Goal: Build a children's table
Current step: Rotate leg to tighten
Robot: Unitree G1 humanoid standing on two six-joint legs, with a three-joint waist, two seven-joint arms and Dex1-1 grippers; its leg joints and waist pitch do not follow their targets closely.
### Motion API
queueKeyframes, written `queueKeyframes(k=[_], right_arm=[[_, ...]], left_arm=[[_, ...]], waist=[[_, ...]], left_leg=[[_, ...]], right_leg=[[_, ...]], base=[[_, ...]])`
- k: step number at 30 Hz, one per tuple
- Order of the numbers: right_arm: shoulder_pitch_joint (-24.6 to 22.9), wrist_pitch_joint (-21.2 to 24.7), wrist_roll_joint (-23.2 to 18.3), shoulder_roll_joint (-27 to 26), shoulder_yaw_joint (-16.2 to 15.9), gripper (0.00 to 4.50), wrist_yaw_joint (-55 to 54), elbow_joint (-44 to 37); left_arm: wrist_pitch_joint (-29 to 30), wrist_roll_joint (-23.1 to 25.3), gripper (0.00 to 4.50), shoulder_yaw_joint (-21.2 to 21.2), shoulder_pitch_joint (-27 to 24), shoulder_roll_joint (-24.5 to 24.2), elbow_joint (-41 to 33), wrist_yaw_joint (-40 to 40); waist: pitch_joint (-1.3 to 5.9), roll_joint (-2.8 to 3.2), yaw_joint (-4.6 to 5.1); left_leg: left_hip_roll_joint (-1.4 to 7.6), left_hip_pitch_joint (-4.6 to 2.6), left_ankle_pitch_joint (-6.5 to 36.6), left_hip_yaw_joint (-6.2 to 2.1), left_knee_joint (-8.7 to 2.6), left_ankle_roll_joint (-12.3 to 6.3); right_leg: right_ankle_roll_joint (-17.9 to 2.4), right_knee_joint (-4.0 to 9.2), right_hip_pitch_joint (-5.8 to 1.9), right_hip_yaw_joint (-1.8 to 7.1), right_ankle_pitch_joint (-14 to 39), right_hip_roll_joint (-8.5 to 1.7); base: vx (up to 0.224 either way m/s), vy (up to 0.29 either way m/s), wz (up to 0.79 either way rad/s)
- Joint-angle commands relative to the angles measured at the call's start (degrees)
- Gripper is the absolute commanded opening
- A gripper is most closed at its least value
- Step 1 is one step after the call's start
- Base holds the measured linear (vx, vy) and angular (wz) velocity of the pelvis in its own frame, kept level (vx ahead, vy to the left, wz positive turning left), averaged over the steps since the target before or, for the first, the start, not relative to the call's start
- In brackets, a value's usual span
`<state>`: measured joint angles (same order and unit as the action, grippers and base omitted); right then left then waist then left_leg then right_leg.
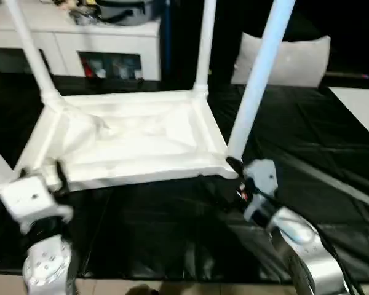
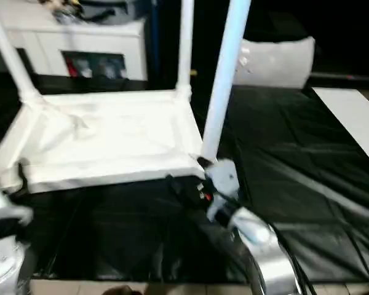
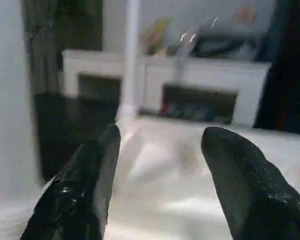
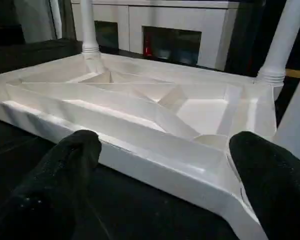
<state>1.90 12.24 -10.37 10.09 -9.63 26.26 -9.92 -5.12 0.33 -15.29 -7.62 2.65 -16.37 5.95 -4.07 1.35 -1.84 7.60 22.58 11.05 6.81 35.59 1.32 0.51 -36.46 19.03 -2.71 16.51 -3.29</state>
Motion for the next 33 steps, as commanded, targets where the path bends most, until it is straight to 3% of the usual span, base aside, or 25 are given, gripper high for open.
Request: queueKeyframes(k=[1,3,5,7,8,9,10,12,13,15,16,18,19,23,25,29,33], right_arm=[[1.6,-0.8,0.7,-0.2,-0.3,4.5,-0.1,1.1],[2.1,-0.8,0.9,-0.4,-0.6,4.5,-0.1,1.3],[2.0,-0.6,1.0,-0.7,-1.1,4.5,-0.2,1.0],[1.8,-0.8,1.1,-0.7,-1.4,4.5,-0.2,0.9],[1.7,-0.9,1.2,-0.7,-1.4,4.5,-0.1,0.9],[1.7,-1.0,1.2,-0.7,-1.4,4.5,-0.1,1.0],[1.7,-1.1,1.2,-0.7,-1.5,4.5,-0.1,1.2],[2.1,-1.3,1.3,-0.4,-1.4,4.5,0.0,1.5],[2.7,-1.3,1.2,-0.1,-1.1,4.5,0.2,1.7],[3.1,-1.4,1.1,0.0,-0.9,4.5,0.3,1.9],[4.6,-1.9,1.1,0.5,-0.4,4.5,0.8,3.0],[4.9,-1.9,1.0,0.5,-0.3,4.5,0.9,3.2],[6.2,-2.3,1.0,0.7,0.2,4.5,1.2,4.2],[10.2,-3.2,0.5,0.9,1.5,4.5,2.2,8.1],[12.0,-4.0,0.7,1.1,1.7,4.5,2.5,10.2],[17.0,-6.1,0.4,1.7,2.7,4.5,3.7,15.6],[22.0,-8.4,0.8,2.8,4.7,4.5,4.2,22.6]], left_arm=[[-0.5,4.0,3.13,-3.6,1.3,0.9,0.8,7.4],[5.4,5.6,3.13,-7.7,1.6,2.5,0.4,14.3],[8.8,5.8,3.13,-8.8,1.4,2.5,-0.4,15.5],[10.1,5.1,3.13,-9.0,1.6,2.4,-0.8,15.5],[10.8,4.4,3.13,-9.1,1.8,2.6,-0.8,15.5],[10.9,2.8,3.13,-8.7,2.2,2.5,-0.2,14.4],[9.6,-1.7,3.13,-7.8,2.9,2.6,1.5,11.4],[8.4,-5.8,3.13,-4.5,3.2,1.6,2.8,4.6],[7.9,-4.5,3.13,-2.0,2.5,0.1,2.3,1.2],[8.5,-4.2,3.13,-1.1,2.0,-0.5,1.8,-0.2],[9.3,-6.2,3.13,0.1,1.1,-2.8,1.9,-5.9],[9.0,-6.0,3.13,0.1,1.0,-3.3,1.8,-6.3],[9.7,-6.8,3.13,0.0,0.6,-5.5,2.1,-9.1],[11.6,-10.6,3.3,-0.1,-0.1,-10.5,1.5,-16.1],[11.7,-12.4,3.5,-0.7,0.0,-11.6,1.6,-17.6],[11.8,-15.8,3.79,-1.9,-1.3,-14.8,1.9,-22.9],[11.4,-18.3,4.08,-3.4,-3.1,-17.6,1.9,-27.0]], waist=[[1.16,0.74,0.44],[0.68,0.44,0.85],[0.37,0.45,0.99],[0.57,0.98,0.7],[0.72,0.84,0.48],[0.4,0.65,0.19],[-0.05,0.79,-0.08],[-0.27,1.0,-0.7],[-0.56,0.93,-1.15],[-0.52,1.13,-1.35],[-0.59,1.12,-1.41],[-0.37,1.12,-1.21],[-0.09,1.11,-1.04],[0.09,1.0,-0.83],[0.18,1.24,-0.94],[-0.07,1.43,-1.08],[-0.4,1.55,-1.0]], left_leg=[[4.72,-1.06,35.6,-3.56,-6.97,5.81],[4.42,-1.08,36.4,-3.48,-6.79,5.91],[4.19,-1.39,36.0,-3.41,-6.32,5.4],[4.44,-1.15,33.1,-3.42,-6.23,4.68],[4.55,-1.32,32.4,-3.26,-6.15,4.52],[4.71,-1.39,32.2,-3.06,-6.25,4.04],[4.67,-1.39,32.5,-3.06,-6.34,3.88],[4.67,-1.95,33.8,-2.91,-6.2,4.21],[4.79,-1.7,33.8,-2.87,-6.54,4.46],[4.99,-1.37,32.9,-2.86,-6.74,4.49],[4.93,-0.98,31.3,-2.77,-6.85,4.27],[4.91,-0.52,29.1,-2.73,-6.88,3.75],[4.96,0.02,24.5,-2.54,-6.78,2.28],[4.83,0.61,16.6,-1.91,-6.13,-1.29],[5.0,0.39,12.0,-1.42,-5.75,-3.26],[5.09,0.12,14.2,-0.92,-6.13,-3.96],[5.33,-0.31,18.1,-0.59,-6.44,-2.28]], right_leg=[[-5.8,5.75,0.84,2.47,16.7,-5.09],[-5.2,6.01,1.03,2.41,19.8,-5.42],[-4.6,6.79,1.6,2.71,24.1,-5.84],[-5.1,6.56,1.69,2.96,21.0,-5.71],[-5.5,6.56,1.84,3.07,18.8,-5.54],[-6.2,6.39,2.17,3.21,16.7,-5.36],[-6.3,6.52,2.34,3.25,17.4,-5.46],[-6.2,6.82,2.79,3.57,19.4,-5.65],[-5.8,6.75,2.77,3.74,19.8,-5.6],[-5.8,6.38,2.51,3.78,18.1,-5.64],[-6.2,6.08,2.27,3.78,16.0,-5.71],[-6.6,5.71,1.89,3.7,13.5,-5.66],[-7.3,5.35,1.55,3.51,8.8,-5.58],[-10.4,4.91,1.63,3.31,2.3,-5.55],[-12.5,4.46,1.67,3.24,-3.2,-5.48],[-13.7,4.56,1.8,3.15,-2.2,-5.26],[-13.7,4.7,2.3,3.28,3.0,-5.18]], base=[[0.0,0.0,0.0],[0.0,0.0,0.0],[0.0,0.0,0.0],[0.0,0.0,0.0],[0.0,0.0,0.0],[0.0,0.0,0.0],[0.0,0.0,0.0],[0.0,0.0,0.0],[0.0,0.0,0.0],[0.0,0.0,0.0],[0.0,0.0,0.0],[0.0,0.0,0.0],[0.0,0.0,0.0],[0.0,0.0,0.0],[0.0,0.0,0.0],[0.0,0.0,0.0],[0.0,0.0,0.0]])
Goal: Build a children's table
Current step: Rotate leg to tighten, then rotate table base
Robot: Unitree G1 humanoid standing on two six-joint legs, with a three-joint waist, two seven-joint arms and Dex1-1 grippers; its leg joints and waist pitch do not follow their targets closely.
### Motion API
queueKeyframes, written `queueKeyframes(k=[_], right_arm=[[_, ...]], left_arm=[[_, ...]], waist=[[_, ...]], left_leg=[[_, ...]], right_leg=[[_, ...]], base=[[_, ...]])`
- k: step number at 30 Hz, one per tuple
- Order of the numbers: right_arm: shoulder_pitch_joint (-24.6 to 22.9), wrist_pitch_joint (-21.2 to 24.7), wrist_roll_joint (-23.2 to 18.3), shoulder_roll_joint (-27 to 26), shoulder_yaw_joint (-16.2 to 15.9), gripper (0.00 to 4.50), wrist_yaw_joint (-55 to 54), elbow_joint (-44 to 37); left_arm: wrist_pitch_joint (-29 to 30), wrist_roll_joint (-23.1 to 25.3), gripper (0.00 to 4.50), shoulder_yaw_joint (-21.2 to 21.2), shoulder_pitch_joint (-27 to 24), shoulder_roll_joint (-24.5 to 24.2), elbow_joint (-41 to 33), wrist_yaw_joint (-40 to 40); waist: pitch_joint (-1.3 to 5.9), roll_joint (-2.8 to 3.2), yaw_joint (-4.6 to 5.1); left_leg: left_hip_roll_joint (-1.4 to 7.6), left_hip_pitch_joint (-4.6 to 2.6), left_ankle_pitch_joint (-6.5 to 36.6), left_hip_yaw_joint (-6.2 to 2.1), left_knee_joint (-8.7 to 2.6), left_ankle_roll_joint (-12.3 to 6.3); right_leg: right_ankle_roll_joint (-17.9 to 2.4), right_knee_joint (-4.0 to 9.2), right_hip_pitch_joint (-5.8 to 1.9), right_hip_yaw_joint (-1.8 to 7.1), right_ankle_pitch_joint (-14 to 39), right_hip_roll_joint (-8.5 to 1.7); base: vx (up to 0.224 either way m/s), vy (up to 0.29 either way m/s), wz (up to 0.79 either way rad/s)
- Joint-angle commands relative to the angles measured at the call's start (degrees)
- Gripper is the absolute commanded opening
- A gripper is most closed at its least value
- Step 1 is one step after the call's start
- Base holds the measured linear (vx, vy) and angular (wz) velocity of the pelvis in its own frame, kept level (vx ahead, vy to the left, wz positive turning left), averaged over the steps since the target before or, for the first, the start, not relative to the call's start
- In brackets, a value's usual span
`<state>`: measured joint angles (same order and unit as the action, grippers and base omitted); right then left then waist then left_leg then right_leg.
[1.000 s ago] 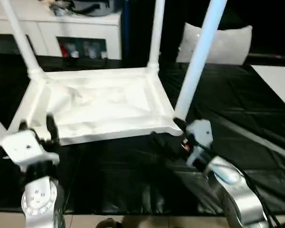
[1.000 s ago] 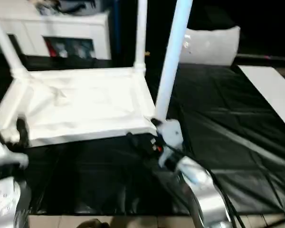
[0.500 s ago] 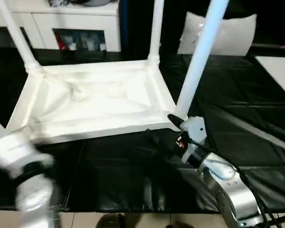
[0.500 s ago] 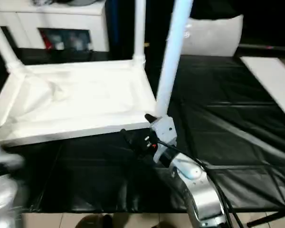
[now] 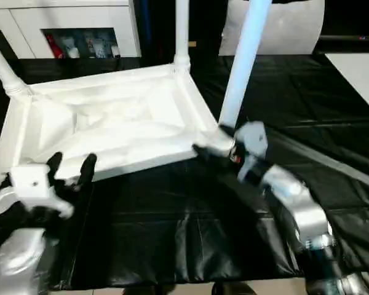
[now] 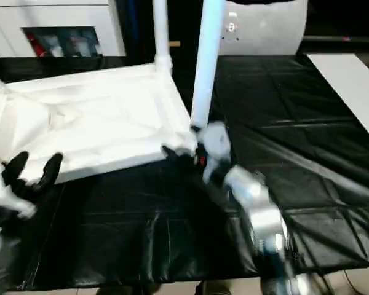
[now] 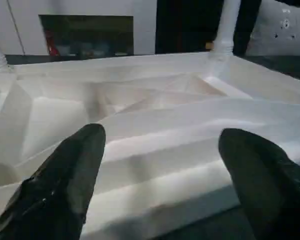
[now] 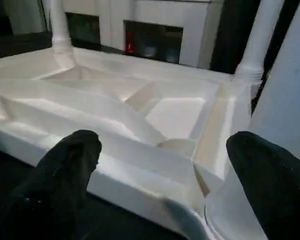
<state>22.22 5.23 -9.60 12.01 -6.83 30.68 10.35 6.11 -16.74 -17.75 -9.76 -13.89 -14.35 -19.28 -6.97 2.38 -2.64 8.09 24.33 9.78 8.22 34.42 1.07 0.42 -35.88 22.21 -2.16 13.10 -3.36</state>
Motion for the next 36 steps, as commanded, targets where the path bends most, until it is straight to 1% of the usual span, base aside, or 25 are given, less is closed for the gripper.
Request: queueKeyframes(k=[1,3,4,6,8,9,10,13,14,15,16,18,19,21,23,24,25,26,27,28,29,30,33,34,36], right_arm=[[2.9,-2.0,0.5,1.4,2.5,4.5,-0.7,4.1],[5.6,-3.6,1.6,2.7,4.3,4.5,-3.4,8.8],[7.3,-4.9,2.5,3.6,5.8,4.5,-6.3,12.4],[7.8,-5.4,2.7,3.8,6.3,4.5,-7.1,13.8],[7.9,-5.5,1.9,3.9,7.0,4.5,-6.1,14.3],[7.9,-5.5,1.9,3.9,7.0,4.5,-6.1,14.3],[6.8,-5.2,1.0,3.8,7.2,4.5,-4.4,13.0],[3.2,-4.0,-0.2,3.2,5.8,4.5,-1.7,8.6],[2.5,-4.3,-0.5,3.1,5.4,4.5,-1.3,8.0],[1.0,-4.9,-1.7,2.2,4.1,4.5,0.1,7.0],[0.6,-5.1,-1.6,1.9,3.5,4.5,0.4,6.8],[0.3,-5.2,-1.2,1.1,2.8,4.5,0.8,6.8],[1.0,-5.3,-0.9,0.5,2.5,4.5,1.0,7.6],[3.3,-5.5,-0.4,0.0,2.9,4.5,0.7,9.9],[5.2,-5.7,0.0,-0.2,3.3,4.5,0.3,11.7],[8.0,-6.1,0.5,-0.2,3.8,4.5,0.1,14.4],[12.5,-6.1,0.7,0.1,4.3,4.5,0.5,18.7],[15.2,-6.2,1.0,0.5,4.3,4.5,1.2,21.4],[15.8,-6.3,1.2,0.6,4.3,4.5,1.3,22.1],[18.8,-6.3,1.8,1.5,3.5,4.5,2.4,25.4],[20.1,-6.5,2.2,1.9,3.2,4.5,2.8,27.0],[22.6,-7.3,2.7,2.6,3.0,4.5,3.5,30.5],[26.5,-7.6,2.0,3.5,4.2,4.5,4.9,36.0],[29.4,-8.8,1.9,4.0,5.2,4.5,5.4,40.6],[31.4,-9.8,1.8,4.4,6.2,4.5,5.2,43.9]], left_arm=[[0.4,-2.0,4.34,-1.4,-1.4,-1.7,-0.2,-2.7],[0.6,-3.5,4.34,-2.3,-2.6,-2.7,-0.5,-4.5],[1.2,-4.8,4.4,-2.5,-3.8,-3.3,-1.1,-6.0],[1.1,-4.9,4.45,-2.4,-4.5,-3.8,-1.3,-6.6],[0.6,-4.8,4.45,-2.2,-6.4,-4.6,-1.8,-7.9],[0.6,-4.8,4.45,-2.2,-6.4,-4.6,-1.8,-7.9],[-0.2,-4.7,4.45,-2.7,-8.3,-4.8,-2.3,-8.7],[-1.1,-6.0,4.45,-4.3,-10.2,-4.1,-3.0,-8.5],[-1.1,-6.7,4.45,-4.6,-10.8,-4.0,-3.3,-8.8],[-1.0,-7.0,4.45,-4.0,-12.0,-4.1,-4.1,-9.3],[-0.8,-7.2,4.45,-3.5,-12.3,-4.0,-4.4,-9.6],[-0.8,-6.9,4.45,-2.4,-12.4,-3.7,-4.7,-9.6],[-0.9,-5.9,4.45,-0.8,-11.9,-3.3,-4.5,-9.5],[-1.1,-5.1,4.45,0.3,-11.2,-3.3,-4.2,-9.4],[-0.8,-5.4,4.45,0.7,-10.7,-3.3,-3.9,-9.8],[-0.4,-5.5,4.45,1.5,-10.4,-3.4,-3.6,-10.3],[0.2,-5.5,4.45,2.8,-10.1,-3.5,-3.3,-10.9],[0.3,-5.1,4.45,3.4,-10.1,-3.5,-3.0,-11.1],[0.3,-5.0,4.45,3.5,-10.1,-3.5,-3.0,-11.2],[0.1,-4.8,4.45,3.7,-10.3,-3.3,-2.4,-11.1],[0.0,-4.7,4.45,3.8,-10.4,-3.2,-2.2,-11.0],[-0.2,-4.6,4.45,3.9,-10.6,-3.2,-1.9,-10.8],[-0.3,-5.2,4.45,4.0,-11.8,-3.5,-1.8,-11.6],[-0.4,-5.5,4.45,3.8,-12.8,-3.8,-2.0,-12.3],[-0.4,-5.9,4.45,3.7,-13.7,-4.0,-2.3,-12.7]], waist=[[2.34,0.56,-0.06],[2.22,0.58,-0.22],[2.16,0.4,-0.63],[2.05,0.54,-1.11],[2.25,0.06,-1.58],[2.21,0.16,-1.74],[2.36,-0.08,-1.86],[2.61,-0.42,-1.89],[2.67,-0.3,-1.81],[2.67,-0.53,-1.82],[2.46,-0.52,-1.75],[2.48,-0.54,-1.47],[2.48,-0.81,-1.25],[2.48,-0.76,-1.2],[2.41,-0.53,-1.1],[2.51,-0.54,-0.89],[2.71,-0.83,-0.54],[2.81,-0.93,-0.48],[2.81,-0.79,-0.53],[2.83,-1.01,-0.38],[2.91,-0.82,-0.47],[3.07,-1.31,-0.35],[3.16,-1.57,-0.48],[3.07,-1.97,-0.4],[2.86,-1.8,-0.5]], left_leg=[[4.77,-1.99,19.8,-1.99,-5.4,-1.79],[4.82,-2.18,21.1,-1.79,-5.48,-0.8],[4.85,-2.37,21.2,-1.56,-5.46,0.08],[4.94,-2.57,21.3,-1.3,-5.56,0.49],[4.99,-2.37,20.0,-1.13,-5.59,-0.07],[5.1,-2.2,19.2,-1.2,-5.67,-0.34],[5.17,-2.16,17.7,-1.04,-5.61,-1.23],[5.32,-2.0,14.9,-0.82,-5.46,-3.01],[5.29,-2.0,14.0,-0.82,-5.41,-3.57],[5.32,-2.03,13.6,-0.67,-5.31,-4.05],[5.42,-1.84,14.1,-0.66,-5.45,-4.28],[5.45,-1.99,15.6,-0.54,-5.59,-3.76],[5.45,-1.95,16.3,-0.42,-5.68,-3.27],[5.51,-2.08,16.8,-0.31,-5.76,-2.69],[5.55,-2.33,17.1,-0.15,-5.8,-1.32],[5.48,-2.43,17.5,-0.03,-5.73,-0.69],[5.19,-1.93,16.3,-0.12,-5.64,-0.65],[5.23,-2.0,15.9,0.0,-5.56,-0.77],[5.21,-2.26,15.0,0.21,-5.32,-1.32],[5.21,-2.09,13.6,0.34,-5.15,-2.04],[5.26,-2.22,13.1,0.37,-5.1,-2.34],[5.21,-2.17,10.9,0.57,-4.73,-3.37],[5.38,-2.25,8.1,0.87,-4.37,-5.38],[5.47,-2.25,8.4,0.93,-4.35,-5.97],[5.52,-2.37,9.3,1.01,-4.36,-6.21]], right_leg=[[-13.5,4.19,-0.81,2.7,7.1,-4.95],[-13.6,4.29,-0.58,2.83,8.6,-4.93],[-13.8,4.3,-0.41,3.01,9.1,-5.1],[-13.6,4.46,-0.21,3.06,8.8,-4.87],[-13.0,4.34,-0.66,3.1,7.2,-4.88],[-12.8,4.2,-0.75,3.11,6.5,-5.01],[-12.7,4.18,-0.86,3.08,4.7,-5.01],[-12.3,4.16,-1.17,3.1,2.1,-5.08],[-12.8,4.04,-1.1,2.94,1.3,-4.88],[-13.2,4.12,-1.13,3.04,1.1,-4.97],[-13.1,4.23,-1.15,3.03,2.4,-5.1],[-13.0,4.42,-0.92,3.04,5.5,-4.94],[-12.7,4.55,-0.97,3.06,7.4,-4.93],[-12.4,4.64,-0.8,3.05,9.4,-4.98],[-12.0,4.74,-0.49,3.12,10.7,-4.91],[-12.3,4.6,-0.37,3.11,10.3,-4.88],[-12.8,4.29,-0.99,2.99,9.4,-4.98],[-13.0,4.29,-0.94,2.97,9.1,-5.0],[-13.6,4.24,-0.68,3.02,8.1,-4.91],[-13.9,4.03,-0.9,3.06,6.5,-4.92],[-14.1,4.06,-0.91,2.99,5.7,-4.9],[-14.8,3.74,-1.05,2.98,2.8,-4.83],[-16.2,3.47,-1.12,2.79,-1.4,-4.65],[-16.7,3.43,-1.11,2.72,-1.5,-4.68],[-17.3,3.53,-0.94,2.73,0.4,-4.59]], base=[[0.0,0.0,0.0],[0.0,0.0,0.0],[0.0,0.0,0.0],[0.0,0.0,0.0],[0.0,0.0,0.0],[0.0,0.0,0.0],[0.0,0.0,0.0],[0.0,0.0,0.0],[0.0,0.0,0.0],[0.0,0.0,0.0],[0.0,0.0,0.0],[0.0,0.0,0.0],[0.0,0.0,0.0],[0.0,0.0,0.0],[0.0,0.0,0.0],[0.0,0.0,0.0],[0.0,0.0,0.0],[0.0,0.0,0.0],[0.0,0.0,0.0],[0.0,0.0,0.0],[0.0,0.0,0.0],[0.0,0.0,0.0],[0.0,0.0,0.0],[0.0,0.0,0.0],[0.0,0.0,0.0]])
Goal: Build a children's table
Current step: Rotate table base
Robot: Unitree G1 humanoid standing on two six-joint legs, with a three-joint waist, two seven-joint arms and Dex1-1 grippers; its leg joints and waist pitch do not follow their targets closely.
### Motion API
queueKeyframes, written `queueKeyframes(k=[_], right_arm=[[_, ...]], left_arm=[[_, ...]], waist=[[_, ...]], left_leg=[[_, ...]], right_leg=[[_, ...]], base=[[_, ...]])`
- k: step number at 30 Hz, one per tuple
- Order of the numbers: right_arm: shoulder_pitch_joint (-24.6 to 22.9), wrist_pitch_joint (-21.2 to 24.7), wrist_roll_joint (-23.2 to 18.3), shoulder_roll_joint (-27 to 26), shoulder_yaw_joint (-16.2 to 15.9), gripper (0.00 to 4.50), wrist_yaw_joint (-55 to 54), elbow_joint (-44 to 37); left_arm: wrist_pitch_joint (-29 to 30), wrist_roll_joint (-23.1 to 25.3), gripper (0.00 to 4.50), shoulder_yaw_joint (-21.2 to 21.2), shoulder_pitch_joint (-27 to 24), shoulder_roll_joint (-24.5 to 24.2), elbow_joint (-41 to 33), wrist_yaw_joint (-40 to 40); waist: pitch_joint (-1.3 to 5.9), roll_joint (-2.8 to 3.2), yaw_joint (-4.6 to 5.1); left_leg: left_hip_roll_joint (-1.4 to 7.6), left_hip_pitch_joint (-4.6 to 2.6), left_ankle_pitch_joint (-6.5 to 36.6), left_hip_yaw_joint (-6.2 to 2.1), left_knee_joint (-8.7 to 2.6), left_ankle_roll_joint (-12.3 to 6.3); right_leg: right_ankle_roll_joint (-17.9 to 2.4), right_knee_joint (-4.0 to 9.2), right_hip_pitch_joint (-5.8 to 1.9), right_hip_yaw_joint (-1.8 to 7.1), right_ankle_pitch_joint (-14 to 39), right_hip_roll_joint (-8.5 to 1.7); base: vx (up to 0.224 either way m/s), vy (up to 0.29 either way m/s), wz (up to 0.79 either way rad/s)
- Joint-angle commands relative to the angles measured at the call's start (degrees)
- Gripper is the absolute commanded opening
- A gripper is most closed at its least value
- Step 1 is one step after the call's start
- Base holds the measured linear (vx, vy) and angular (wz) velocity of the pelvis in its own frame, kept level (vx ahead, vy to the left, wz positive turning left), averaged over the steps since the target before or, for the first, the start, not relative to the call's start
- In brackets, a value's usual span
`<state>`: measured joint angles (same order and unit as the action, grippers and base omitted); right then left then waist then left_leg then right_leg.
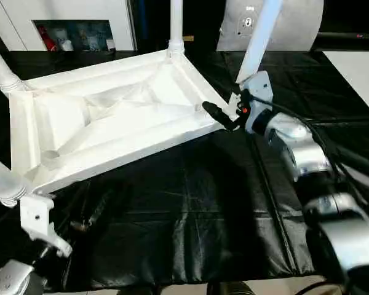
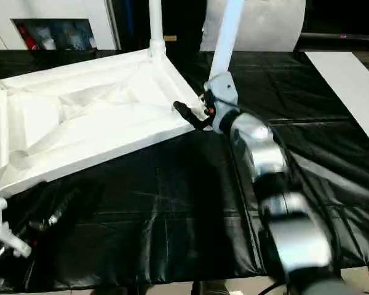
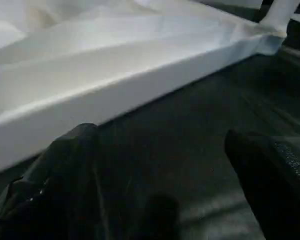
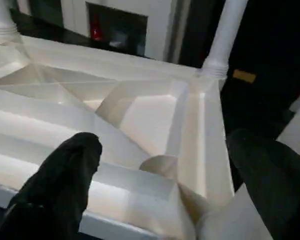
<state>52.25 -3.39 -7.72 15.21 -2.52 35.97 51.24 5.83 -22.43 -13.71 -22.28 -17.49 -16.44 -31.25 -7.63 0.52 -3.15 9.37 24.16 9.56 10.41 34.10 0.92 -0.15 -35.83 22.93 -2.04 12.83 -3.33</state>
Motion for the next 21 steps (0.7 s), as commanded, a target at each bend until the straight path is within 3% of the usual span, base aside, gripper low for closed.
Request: queueKeyframes(k=[1,6,7,9,10,12,13,15,18,21], right_arm=[[2.9,-1.9,-0.2,1.6,2.9,4.5,-1.3,5.4],[6.2,-3.1,-0.2,2.8,4.9,4.5,-5.7,10.4],[8.9,-4.4,-0.2,4.1,6.7,4.5,-11.7,14.6],[10.6,-5.3,-0.7,5.1,8.3,4.5,-16.6,17.3],[11.7,-5.7,-1.6,5.9,10.2,4.5,-19.6,19.3],[12.1,-6.0,-1.9,6.3,11.0,4.5,-20.6,20.1],[11.8,-6.5,-2.0,6.6,11.6,4.5,-20.7,20.5],[11.6,-6.7,-2.1,6.6,11.8,4.5,-20.0,20.6],[9.1,-7.8,-2.9,5.1,11.7,4.5,-13.0,20.1],[6.9,-8.0,-4.3,3.8,12.3,4.5,-6.5,19.1]], left_arm=[[-0.1,-0.6,4.45,-0.4,-1.9,-0.7,-0.4,-1.3],[-0.8,-1.0,4.45,-0.8,-3.0,-1.0,0.1,-2.2],[-2.3,-1.3,4.45,-1.5,-3.0,-1.4,2.7,-3.7],[-3.5,-1.5,4.45,-1.9,-3.0,-1.8,5.0,-5.2],[-4.8,-1.5,4.45,-2.3,-3.2,-2.3,7.4,-6.7],[-5.5,-1.5,4.45,-2.6,-3.3,-2.5,8.9,-7.5],[-7.4,-1.7,4.45,-3.6,-3.6,-3.2,12.9,-9.6],[-8.1,-1.9,4.45,-4.1,-3.8,-3.6,14.4,-10.5],[-10.2,-3.2,4.45,-7.4,-4.4,-4.9,18.2,-12.5],[-11.9,-4.7,4.45,-9.2,-3.2,-6.2,21.5,-14.9]], waist=[[3.33,0.24,-0.17],[3.01,0.17,-0.81],[2.78,-0.09,-1.01],[2.97,-0.02,-1.29],[2.77,0.04,-1.64],[2.86,0.03,-1.83],[2.71,-0.54,-1.99],[2.71,-0.64,-1.88],[2.41,-0.99,-1.22],[2.31,-0.76,-0.86]], left_leg=[[4.37,-2.39,11.2,-1.15,-4.17,-5.4],[4.54,-2.93,14.6,-0.83,-4.49,-2.69],[4.43,-2.7,14.2,-0.76,-4.57,-2.42],[4.33,-3.04,14.4,-0.5,-4.41,-1.91],[4.36,-3.26,15.7,-0.27,-4.48,-0.9],[4.4,-3.26,16.2,-0.24,-4.58,-0.14],[4.32,-2.93,15.4,-0.33,-4.62,-0.41],[4.19,-2.72,14.8,-0.24,-4.54,-0.88],[4.23,-2.08,15.6,-0.32,-4.66,-2.27],[4.39,-2.19,16.2,-0.3,-4.72,-2.4]], right_leg=[[-16.7,3.68,-1.44,2.62,3.0,-4.67],[-15.9,3.85,-0.95,2.73,5.7,-4.42],[-15.4,3.88,-0.93,2.73,6.0,-4.53],[-15.1,3.88,-0.67,2.8,7.0,-4.56],[-14.1,4.0,-0.4,2.86,7.8,-4.39],[-13.0,3.84,-0.44,2.79,7.1,-4.23],[-12.4,3.79,-0.69,2.81,6.1,-4.39],[-12.1,3.63,-0.76,2.82,5.2,-4.36],[-12.1,3.87,-1.01,2.87,7.8,-4.66],[-12.6,4.13,-0.79,2.97,10.4,-4.77]], base=[[0.0,0.0,0.0],[0.0,0.0,0.0],[0.0,0.0,0.0],[0.0,0.0,0.0],[0.0,0.0,0.0],[0.0,0.0,0.0],[0.0,0.0,0.0],[0.0,0.0,0.0],[0.0,0.0,0.0],[0.0,0.0,0.0]])
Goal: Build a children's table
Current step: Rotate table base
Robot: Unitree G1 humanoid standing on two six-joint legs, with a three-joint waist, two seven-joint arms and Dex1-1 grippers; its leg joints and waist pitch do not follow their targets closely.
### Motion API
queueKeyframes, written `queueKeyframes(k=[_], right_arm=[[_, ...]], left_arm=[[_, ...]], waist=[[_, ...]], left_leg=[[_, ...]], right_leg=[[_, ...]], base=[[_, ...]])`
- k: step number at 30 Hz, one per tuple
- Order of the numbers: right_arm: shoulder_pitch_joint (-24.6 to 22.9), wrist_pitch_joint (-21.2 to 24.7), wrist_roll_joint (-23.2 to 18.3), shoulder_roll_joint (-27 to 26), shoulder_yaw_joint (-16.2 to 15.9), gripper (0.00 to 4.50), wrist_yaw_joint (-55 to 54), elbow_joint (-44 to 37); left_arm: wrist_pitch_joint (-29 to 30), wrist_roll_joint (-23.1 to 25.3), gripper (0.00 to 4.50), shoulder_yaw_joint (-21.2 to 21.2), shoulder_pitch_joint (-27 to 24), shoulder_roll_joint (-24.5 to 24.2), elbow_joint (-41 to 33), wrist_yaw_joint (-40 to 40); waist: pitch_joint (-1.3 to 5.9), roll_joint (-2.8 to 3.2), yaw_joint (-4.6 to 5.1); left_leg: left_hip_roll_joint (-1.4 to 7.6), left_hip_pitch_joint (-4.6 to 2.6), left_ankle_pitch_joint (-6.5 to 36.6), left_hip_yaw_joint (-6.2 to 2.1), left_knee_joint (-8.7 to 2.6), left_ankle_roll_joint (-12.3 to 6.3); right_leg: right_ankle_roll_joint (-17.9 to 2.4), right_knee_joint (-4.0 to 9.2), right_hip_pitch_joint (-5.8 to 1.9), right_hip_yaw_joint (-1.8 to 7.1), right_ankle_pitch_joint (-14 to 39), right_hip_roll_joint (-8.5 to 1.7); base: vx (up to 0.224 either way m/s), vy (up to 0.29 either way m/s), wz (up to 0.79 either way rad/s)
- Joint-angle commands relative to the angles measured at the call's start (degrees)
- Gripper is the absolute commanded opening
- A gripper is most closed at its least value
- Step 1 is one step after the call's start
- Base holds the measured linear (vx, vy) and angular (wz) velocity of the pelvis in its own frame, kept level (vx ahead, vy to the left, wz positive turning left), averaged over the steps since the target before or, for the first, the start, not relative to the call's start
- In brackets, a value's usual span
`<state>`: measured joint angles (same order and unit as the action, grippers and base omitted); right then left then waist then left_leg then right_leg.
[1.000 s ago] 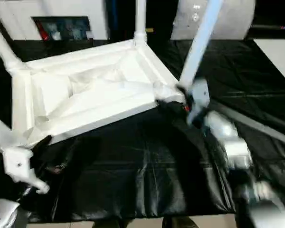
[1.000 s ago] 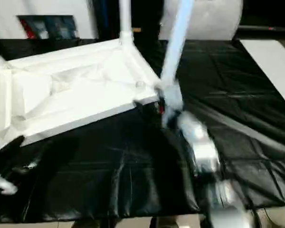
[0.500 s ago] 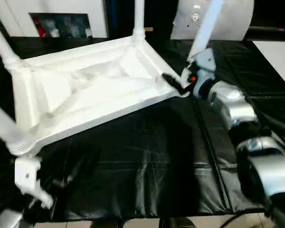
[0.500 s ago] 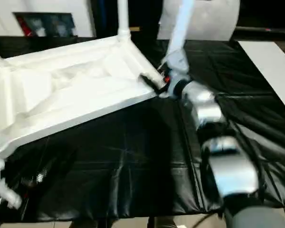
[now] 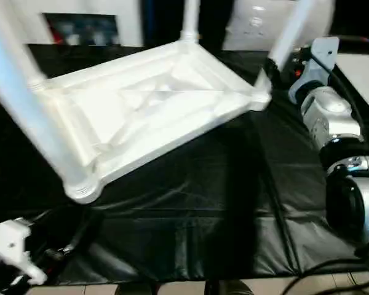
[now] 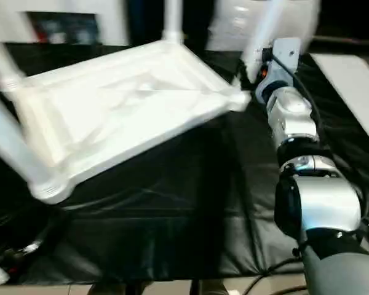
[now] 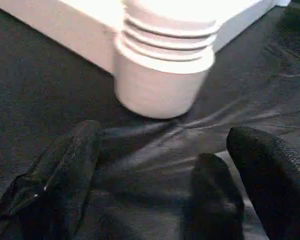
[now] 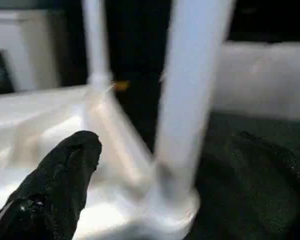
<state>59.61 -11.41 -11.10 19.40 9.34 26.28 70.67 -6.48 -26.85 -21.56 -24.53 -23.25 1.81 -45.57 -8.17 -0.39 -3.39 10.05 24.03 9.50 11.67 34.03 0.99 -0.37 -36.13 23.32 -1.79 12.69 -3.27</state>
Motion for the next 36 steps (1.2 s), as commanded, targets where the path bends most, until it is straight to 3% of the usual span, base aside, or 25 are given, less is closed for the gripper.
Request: queueKeyframes(k=[1,6,7,8,9,12,14,16,17,19,21,22,25,27,31,36], right_arm=[[-2.0,-0.3,-1.3,-0.9,0.1,4.5,6.4,-1.7],[-8.9,0.1,-1.7,-2.4,-3.1,4.5,14.7,-9.2],[-14.0,2.2,-2.1,-3.0,-5.7,4.5,17.9,-15.3],[-16.1,3.2,-2.1,-3.2,-6.8,4.5,18.6,-17.6],[-18.5,4.0,-2.2,-3.6,-7.8,4.5,19.7,-20.5],[-23.5,7.4,-3.3,-5.5,-8.5,4.5,20.2,-27.3],[-24.8,7.4,-2.6,-6.3,-9.3,4.5,18.9,-28.9],[-27.0,7.5,-1.3,-7.8,-11.1,4.5,17.8,-32.0],[-28.1,9.2,-0.8,-8.5,-12.0,4.5,17.0,-33.9],[-29.4,11.2,0.2,-9.4,-13.3,4.5,15.6,-36.1],[-30.5,13.2,1.3,-10.3,-14.9,4.5,14.1,-38.0],[-30.6,13.2,1.9,-10.6,-15.5,4.5,13.7,-38.1],[-30.0,14.1,3.3,-11.8,-15.4,4.5,10.8,-37.7],[-29.2,14.7,4.4,-12.4,-15.2,4.5,7.9,-36.8],[-27.8,16.8,6.8,-12.5,-15.1,4.5,2.0,-35.1],[-27.4,17.0,8.8,-12.1,-15.7,4.5,-0.1,-33.9]], left_arm=[[-0.4,-0.6,4.45,-1.8,0.0,-1.1,5.1,-1.9],[-1.2,-1.9,4.45,-2.0,2.1,-3.6,8.0,-6.3],[1.2,-3.2,4.45,-1.4,1.7,-4.4,3.2,-6.6],[2.5,-3.9,4.45,-1.2,1.6,-4.7,1.0,-6.6],[4.4,-5.0,4.45,-0.7,1.9,-5.2,-2.0,-6.6],[10.5,-7.0,4.45,1.8,4.9,-6.5,-11.4,-2.7],[12.1,-7.3,4.45,2.8,6.9,-6.9,-13.1,-1.4],[14.7,-7.3,4.45,4.7,11.6,-7.2,-14.7,0.5],[15.4,-7.3,4.45,5.1,12.7,-7.1,-15.2,1.2],[17.2,-7.3,4.45,6.4,15.2,-7.1,-16.4,2.4],[20.4,-8.4,4.45,7.9,17.0,-7.1,-19.3,3.3],[21.4,-8.8,4.45,8.5,17.6,-6.9,-20.3,3.6],[24.4,-10.1,4.45,10.4,19.0,-6.8,-22.8,4.6],[27.0,-10.9,4.45,12.5,20.4,-7.2,-24.6,5.1],[32.3,-14.3,4.45,16.2,21.9,-7.3,-29.3,5.1],[37.7,-20.0,4.45,20.4,21.6,-7.0,-35.9,5.4]], waist=[[2.88,0.0,-0.44],[2.98,0.46,-0.69],[2.77,0.37,-0.9],[2.8,0.48,-0.9],[3.04,1.44,-1.13],[2.83,0.77,-1.72],[2.6,0.91,-1.99],[2.54,0.51,-1.84],[2.49,0.62,-1.92],[2.76,0.51,-1.34],[3.2,0.5,-1.13],[3.3,0.58,-1.15],[3.63,0.1,-1.0],[3.65,-0.15,-1.05],[3.65,-0.24,-0.95],[3.96,-0.59,-0.66]], left_leg=[[3.71,-2.08,15.6,-1.43,-4.59,-3.12],[4.18,-2.34,14.2,-1.44,-4.76,-3.78],[4.38,-2.34,14.3,-1.42,-4.95,-3.93],[4.41,-2.27,13.7,-1.53,-5.0,-3.97],[4.52,-2.69,14.0,-1.5,-5.03,-3.74],[4.54,-2.72,15.4,-1.25,-5.25,-2.93],[4.45,-2.95,17.5,-1.21,-5.4,-1.7],[4.16,-2.72,17.3,-1.28,-5.42,-0.54],[4.12,-3.16,17.2,-1.3,-5.44,0.12],[3.94,-2.66,15.6,-1.64,-5.66,1.06],[3.78,-2.97,13.1,-1.51,-5.33,1.08],[3.8,-2.96,12.4,-1.48,-5.22,0.85],[3.48,-2.64,7.1,-1.1,-4.48,-1.17],[3.47,-2.76,6.9,-0.9,-4.35,-1.75],[3.47,-3.03,8.6,-0.84,-4.52,0.36],[3.16,-2.72,7.6,-0.67,-4.18,1.16]], right_leg=[[-13.0,4.31,-1.18,2.74,9.7,-4.64],[-14.3,3.87,-1.03,2.62,7.4,-4.57],[-13.9,3.88,-1.11,2.71,6.4,-4.55],[-13.8,3.64,-1.15,2.69,5.5,-4.48],[-14.5,3.64,-0.74,2.58,4.8,-4.37],[-15.2,3.64,-0.79,2.77,4.6,-4.2],[-14.8,4.0,-0.45,2.88,8.5,-4.4],[-13.3,4.21,-0.64,3.08,11.5,-4.69],[-12.0,4.38,-0.23,3.21,12.7,-4.64],[-10.8,4.27,-0.85,3.14,11.7,-4.64],[-11.3,3.81,-0.71,3.05,7.7,-4.31],[-11.6,3.7,-0.71,3.01,6.2,-4.33],[-13.0,3.04,-1.17,3.06,-0.9,-4.25],[-13.0,3.17,-1.15,3.14,-0.4,-4.19],[-12.0,3.21,-1.02,3.15,3.3,-3.98],[-11.4,2.85,-1.35,3.27,-0.1,-3.79]], base=[[0.0,0.0,0.0],[0.0,0.0,0.0],[0.0,0.0,0.0],[0.0,0.0,0.0],[0.0,0.0,0.0],[0.0,0.0,0.0],[0.0,0.0,0.0],[0.0,0.0,0.0],[0.0,0.0,0.0],[0.0,0.0,0.0],[0.0,0.0,0.0],[0.0,0.0,0.0],[0.0,0.0,0.0],[0.0,0.0,0.0],[0.0,0.0,0.0],[0.0,0.0,0.0]])
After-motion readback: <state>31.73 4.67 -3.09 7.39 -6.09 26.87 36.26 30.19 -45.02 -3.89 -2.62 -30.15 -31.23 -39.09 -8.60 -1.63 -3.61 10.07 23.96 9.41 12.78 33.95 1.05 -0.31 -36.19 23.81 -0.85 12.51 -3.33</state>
